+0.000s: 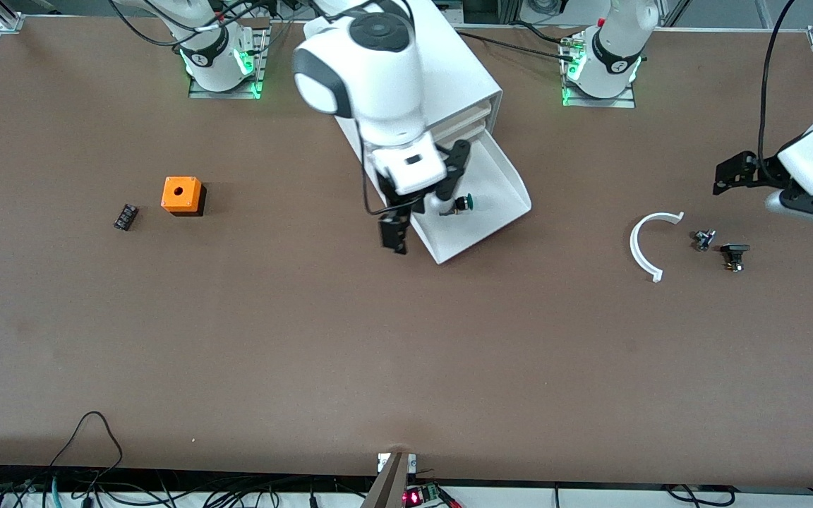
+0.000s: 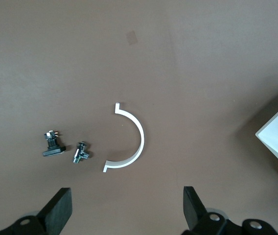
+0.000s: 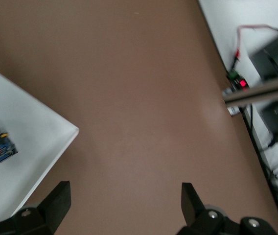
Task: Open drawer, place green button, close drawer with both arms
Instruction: 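Open the right gripper to release the button and lift away, then push the drawer shut with the left gripper while the right gripper retracts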
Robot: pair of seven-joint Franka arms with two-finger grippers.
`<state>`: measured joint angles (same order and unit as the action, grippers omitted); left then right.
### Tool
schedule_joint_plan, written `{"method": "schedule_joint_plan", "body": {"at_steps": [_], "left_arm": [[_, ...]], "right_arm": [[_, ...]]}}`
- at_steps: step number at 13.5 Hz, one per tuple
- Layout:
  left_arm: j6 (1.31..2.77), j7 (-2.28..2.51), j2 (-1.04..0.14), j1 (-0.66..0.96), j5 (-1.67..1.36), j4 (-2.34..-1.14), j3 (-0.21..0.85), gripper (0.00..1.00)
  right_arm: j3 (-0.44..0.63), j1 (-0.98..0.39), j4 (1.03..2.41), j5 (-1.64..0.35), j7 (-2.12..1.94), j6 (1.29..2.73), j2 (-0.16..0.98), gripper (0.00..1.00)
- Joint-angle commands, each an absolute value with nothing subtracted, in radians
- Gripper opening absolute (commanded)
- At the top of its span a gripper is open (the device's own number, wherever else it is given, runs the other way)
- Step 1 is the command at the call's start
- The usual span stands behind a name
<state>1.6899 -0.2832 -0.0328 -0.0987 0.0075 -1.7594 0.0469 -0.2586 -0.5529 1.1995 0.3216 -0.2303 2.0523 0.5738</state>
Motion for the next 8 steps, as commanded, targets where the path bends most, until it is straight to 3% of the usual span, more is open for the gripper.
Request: {"method": "schedule_joint_plan", "body": {"at_steps": [1,5,8], "left_arm": [[1.7,-0.285,-0.04,-0.095,0.031,-1.798,0.055,1.0],[1.923,-0.036,-0.093,-0.069,0.003,-1.916,0.133,1.0],[2.112,0.18,-0.123,-0.031,0.003,-2.025,0.192,1.0]], "right_arm": [[-0.272,-0.464,1.308,0.295,0.083,2.043,0.502,1.0],[-0.27,-0.333,1.434,0.298,0.46,1.861,0.41,1.0],[-0.268,-0.145,1.511,0.298,0.491,1.731,0.347,1.0]]}}
